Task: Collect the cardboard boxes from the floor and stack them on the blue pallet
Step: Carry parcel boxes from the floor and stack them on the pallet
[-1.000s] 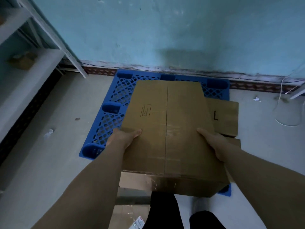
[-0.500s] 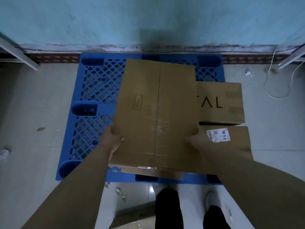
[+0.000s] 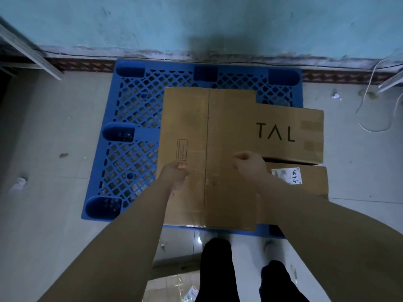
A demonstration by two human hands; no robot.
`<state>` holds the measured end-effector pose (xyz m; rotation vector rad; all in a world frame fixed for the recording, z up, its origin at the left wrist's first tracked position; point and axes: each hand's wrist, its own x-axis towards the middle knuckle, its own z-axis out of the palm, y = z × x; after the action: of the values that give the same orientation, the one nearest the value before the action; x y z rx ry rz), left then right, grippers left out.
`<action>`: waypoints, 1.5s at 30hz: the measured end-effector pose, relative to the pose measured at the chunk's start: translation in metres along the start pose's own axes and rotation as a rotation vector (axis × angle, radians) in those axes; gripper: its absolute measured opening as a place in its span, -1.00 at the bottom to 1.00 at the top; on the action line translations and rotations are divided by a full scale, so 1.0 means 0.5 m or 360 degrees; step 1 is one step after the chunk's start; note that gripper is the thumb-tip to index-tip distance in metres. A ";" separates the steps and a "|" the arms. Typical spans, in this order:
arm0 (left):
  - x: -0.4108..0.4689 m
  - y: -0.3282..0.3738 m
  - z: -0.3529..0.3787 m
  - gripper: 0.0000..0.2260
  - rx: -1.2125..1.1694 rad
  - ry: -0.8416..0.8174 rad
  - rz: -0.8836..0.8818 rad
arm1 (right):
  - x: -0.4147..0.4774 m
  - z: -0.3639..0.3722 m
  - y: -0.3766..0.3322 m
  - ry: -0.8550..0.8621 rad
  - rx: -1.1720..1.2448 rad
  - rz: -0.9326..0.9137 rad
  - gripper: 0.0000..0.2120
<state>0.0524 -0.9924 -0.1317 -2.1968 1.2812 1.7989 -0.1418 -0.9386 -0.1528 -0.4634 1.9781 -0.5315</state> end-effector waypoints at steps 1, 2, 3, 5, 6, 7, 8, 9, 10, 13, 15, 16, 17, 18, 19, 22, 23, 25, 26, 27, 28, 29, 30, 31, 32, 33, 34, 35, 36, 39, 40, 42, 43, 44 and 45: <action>-0.011 0.003 0.002 -0.68 -0.0039 0.0029 0.0034 | -0.003 -0.007 0.008 0.0016 0.0016 -0.0047 -0.82; -0.032 0.006 0.003 -0.69 -0.0068 0.0054 0.0026 | -0.013 -0.014 0.012 0.0016 0.0026 -0.0090 -0.83; -0.053 0.005 0.008 -0.70 -0.0088 0.0060 0.0037 | -0.026 -0.020 0.017 -0.0013 0.0027 -0.0129 -0.84; -0.101 -0.002 0.022 -0.70 -0.0112 0.0091 0.0026 | -0.049 -0.035 0.038 -0.0077 0.0017 -0.0177 -0.88; -0.133 -0.005 0.032 -0.70 -0.0122 0.0123 0.0011 | -0.065 -0.045 0.049 -0.0115 0.0014 -0.0214 -0.90; -0.164 -0.011 0.043 -0.71 -0.0154 0.0173 0.0011 | -0.082 -0.055 0.056 -0.0156 -0.0006 -0.0251 -0.92; -0.196 -0.018 0.054 -0.71 -0.0191 0.0227 0.0008 | -0.098 -0.066 0.064 -0.0207 -0.0016 -0.0300 -0.94; -0.226 -0.026 0.067 -0.71 -0.0234 0.0294 0.0010 | -0.110 -0.075 0.072 -0.0247 -0.0040 -0.0342 -0.95; -0.262 -0.035 0.081 -0.72 -0.0277 0.0357 -0.0001 | -0.128 -0.088 0.076 -0.0310 -0.0064 -0.0379 -0.93; -0.355 -0.063 0.126 -0.74 -0.0411 0.0543 -0.0017 | -0.183 -0.134 0.085 -0.0492 -0.0172 -0.0503 -0.87; -0.411 -0.081 0.159 -0.77 -0.0498 0.0666 -0.0018 | -0.215 -0.166 0.093 -0.0571 -0.0257 -0.0629 -0.86; -0.438 -0.087 0.175 -0.77 -0.0538 0.0724 -0.0004 | -0.230 -0.179 0.096 -0.0594 -0.0303 -0.0685 -0.85; -0.462 -0.094 0.190 -0.78 -0.0580 0.0781 0.0019 | -0.241 -0.189 0.100 -0.0609 -0.0344 -0.0733 -0.85; -0.487 -0.098 0.203 -0.78 -0.0616 0.0830 0.0034 | -0.255 -0.198 0.103 -0.0618 -0.0388 -0.0780 -0.83; -0.511 -0.104 0.215 -0.79 -0.0658 0.0873 0.0052 | -0.269 -0.202 0.106 -0.0624 -0.0435 -0.0818 -0.82; -0.582 -0.129 0.246 -0.80 -0.0784 0.0998 0.0077 | -0.325 -0.202 0.118 -0.0692 -0.0537 -0.0929 -0.82; -0.605 -0.140 0.255 -0.80 -0.0826 0.1041 0.0072 | -0.348 -0.198 0.123 -0.0733 -0.0564 -0.0948 -0.82; -0.650 -0.166 0.275 -0.79 -0.0909 0.1115 0.0061 | -0.390 -0.184 0.143 -0.0819 -0.0606 -0.0988 -0.84; -0.670 -0.181 0.285 -0.78 -0.0942 0.1145 0.0058 | -0.409 -0.178 0.155 -0.0844 -0.0627 -0.1014 -0.84; -0.689 -0.199 0.295 -0.77 -0.0969 0.1178 0.0052 | -0.428 -0.175 0.169 -0.0857 -0.0660 -0.1038 -0.84; -0.707 -0.218 0.306 -0.75 -0.0988 0.1212 0.0035 | -0.443 -0.172 0.184 -0.0863 -0.0694 -0.1075 -0.81; -0.724 -0.239 0.316 -0.74 -0.1004 0.1240 0.0013 | -0.458 -0.173 0.199 -0.0876 -0.0729 -0.1105 -0.78; -0.742 -0.259 0.327 -0.73 -0.1027 0.1263 -0.0006 | -0.469 -0.173 0.216 -0.0896 -0.0757 -0.1134 -0.77; -0.759 -0.280 0.338 -0.73 -0.1056 0.1286 -0.0018 | -0.481 -0.175 0.233 -0.0917 -0.0792 -0.1145 -0.79; -0.778 -0.302 0.349 -0.73 -0.1087 0.1311 -0.0030 | -0.494 -0.175 0.250 -0.0928 -0.0834 -0.1159 -0.82; -0.799 -0.323 0.360 -0.73 -0.1114 0.1336 -0.0046 | -0.510 -0.177 0.269 -0.0933 -0.0874 -0.1181 -0.82; -0.820 -0.346 0.373 -0.73 -0.1138 0.1360 -0.0060 | -0.525 -0.175 0.288 -0.0939 -0.0917 -0.1217 -0.80; -0.841 -0.370 0.386 -0.72 -0.1164 0.1382 -0.0069 | -0.544 -0.173 0.309 -0.0954 -0.0957 -0.1249 -0.80; -0.865 -0.397 0.401 -0.71 -0.1197 0.1405 -0.0076 | -0.566 -0.170 0.331 -0.0981 -0.0988 -0.1286 -0.81; -0.942 -0.491 0.458 -0.69 -0.1299 0.1486 -0.0111 | -0.647 -0.156 0.408 -0.1095 -0.1048 -0.1388 -0.80; -0.971 -0.527 0.480 -0.69 -0.1328 0.1512 -0.0132 | -0.675 -0.150 0.438 -0.1133 -0.1074 -0.1411 -0.77; -1.033 -0.600 0.533 -0.69 -0.1393 0.1569 -0.0183 | -0.732 -0.143 0.507 -0.1184 -0.1154 -0.1452 -0.79; -1.065 -0.638 0.561 -0.69 -0.1422 0.1604 -0.0214 | -0.761 -0.141 0.546 -0.1212 -0.1193 -0.1476 -0.81; -1.098 -0.677 0.591 -0.70 -0.1454 0.1642 -0.0250 | -0.788 -0.138 0.586 -0.1249 -0.1236 -0.1495 -0.83; -1.128 -0.715 0.622 -0.71 -0.1493 0.1679 -0.0288 | -0.818 -0.138 0.627 -0.1283 -0.1275 -0.1502 -0.84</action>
<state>0.0183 -0.2841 0.0675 -3.8709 0.0488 1.2330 -0.0570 -0.4495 0.0013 -1.8237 1.0117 -0.0183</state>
